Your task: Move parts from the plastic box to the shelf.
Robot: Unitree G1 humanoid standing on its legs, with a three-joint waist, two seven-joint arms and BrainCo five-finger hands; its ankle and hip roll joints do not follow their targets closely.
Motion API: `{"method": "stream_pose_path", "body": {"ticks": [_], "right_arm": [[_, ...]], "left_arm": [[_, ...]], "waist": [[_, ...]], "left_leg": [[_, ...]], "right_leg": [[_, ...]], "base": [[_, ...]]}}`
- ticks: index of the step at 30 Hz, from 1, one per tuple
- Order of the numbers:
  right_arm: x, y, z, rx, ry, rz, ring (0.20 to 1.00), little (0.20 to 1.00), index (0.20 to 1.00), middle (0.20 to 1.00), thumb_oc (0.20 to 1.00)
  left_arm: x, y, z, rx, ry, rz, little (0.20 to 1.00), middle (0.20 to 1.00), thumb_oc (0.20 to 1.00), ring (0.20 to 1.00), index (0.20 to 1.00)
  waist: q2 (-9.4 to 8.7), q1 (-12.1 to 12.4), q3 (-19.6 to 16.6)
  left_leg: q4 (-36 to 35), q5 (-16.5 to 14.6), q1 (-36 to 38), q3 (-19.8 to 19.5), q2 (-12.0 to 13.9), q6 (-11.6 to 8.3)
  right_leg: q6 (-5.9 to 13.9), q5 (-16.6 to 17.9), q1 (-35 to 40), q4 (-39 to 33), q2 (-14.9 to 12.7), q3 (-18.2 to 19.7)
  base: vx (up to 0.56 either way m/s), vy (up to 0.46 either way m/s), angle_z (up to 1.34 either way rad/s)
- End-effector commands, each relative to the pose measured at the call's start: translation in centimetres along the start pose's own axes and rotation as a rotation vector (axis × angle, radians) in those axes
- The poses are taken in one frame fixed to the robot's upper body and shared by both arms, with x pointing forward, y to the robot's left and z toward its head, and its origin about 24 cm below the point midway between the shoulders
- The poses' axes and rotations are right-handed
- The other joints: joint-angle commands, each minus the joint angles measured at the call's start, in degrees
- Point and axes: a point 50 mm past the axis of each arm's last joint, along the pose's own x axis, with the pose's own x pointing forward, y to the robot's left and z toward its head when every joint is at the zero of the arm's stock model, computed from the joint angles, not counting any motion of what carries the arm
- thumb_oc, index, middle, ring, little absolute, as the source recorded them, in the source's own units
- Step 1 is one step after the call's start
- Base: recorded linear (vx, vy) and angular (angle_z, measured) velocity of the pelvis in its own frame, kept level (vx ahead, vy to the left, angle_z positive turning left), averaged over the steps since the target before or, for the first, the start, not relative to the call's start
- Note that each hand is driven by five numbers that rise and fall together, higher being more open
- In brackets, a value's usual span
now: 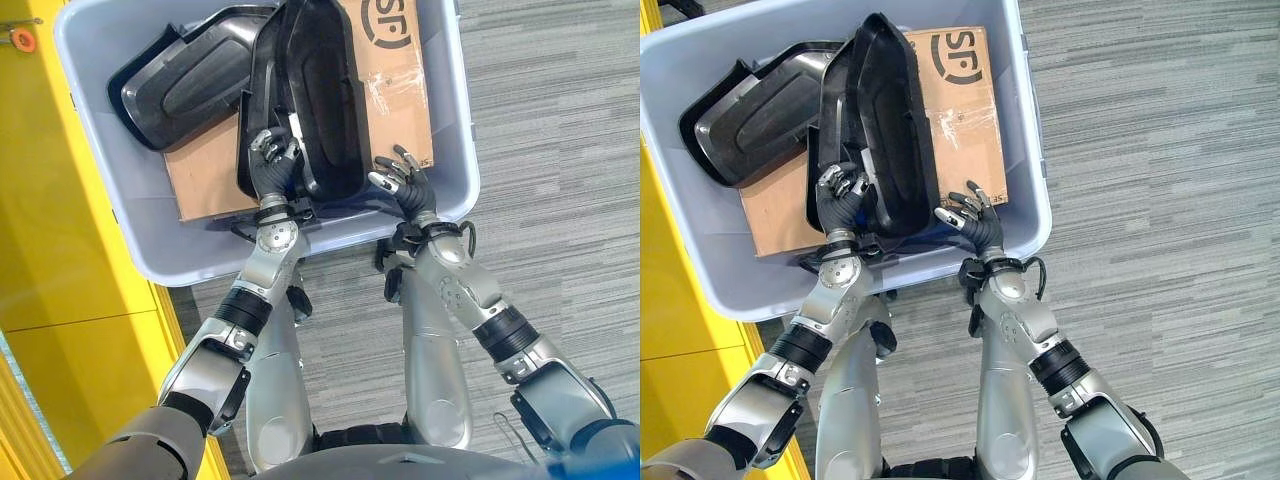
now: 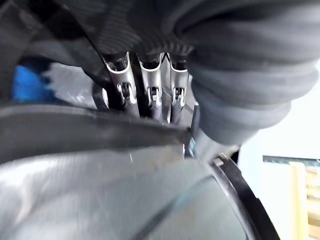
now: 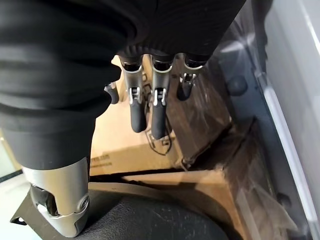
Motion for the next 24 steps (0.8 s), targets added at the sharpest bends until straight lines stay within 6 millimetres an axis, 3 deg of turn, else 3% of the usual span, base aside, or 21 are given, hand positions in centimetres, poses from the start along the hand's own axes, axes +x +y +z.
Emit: {"method": "stream_pose_path", "body": {"ticks": [1,16,24], "right_arm": [[-0.2,0.4,-0.6,0.051,0.025,0.008,1.0,1.0,1.0,1.0,1.0],[-0.2,0.6,-0.5,0.052,0.01,0.001,1.0,1.0,1.0,1.0,1.0],[-0.2,0.5,1.2,-0.029,-0.119,-0.011,1.0,1.0,1.0,1.0,1.0]], "left_arm": [[-0.9,-2.7,0.2,-0.044,-0.007,-0.136,0.2,0.2,0.2,0.2,0.2],[-1.1,-2.6,-0.8,-0.081,0.053,-0.111,0.2,0.2,0.2,0.2,0.2],[-1.2,-2.8,0.0,-0.066,-0.01,-0.112,0.2,0.2,0.2,0.2,0.2]], "waist": [[-1.18,0.88,-1.32],[-1.1,0.67,-1.32],[-1.13,0.66,-1.32]], "left_leg": [[8.75,-9.38,-0.13,0.22,3.22,-7.17],[8.87,-9.47,0.59,0.69,3.54,-7.19],[8.97,-9.78,1.79,0.83,3.5,-6.9]], "right_leg": [[4.49,7.0,1.02,-11.04,0.7,-0.28],[4.33,6.75,1.45,-10.87,0.85,-0.14],[4.22,6.42,2.55,-10.66,0.89,-0.11]], "base": [[0.0,0.0,0.0],[0.0,0.0,0.0],[0.0,0.0,0.0]]}}
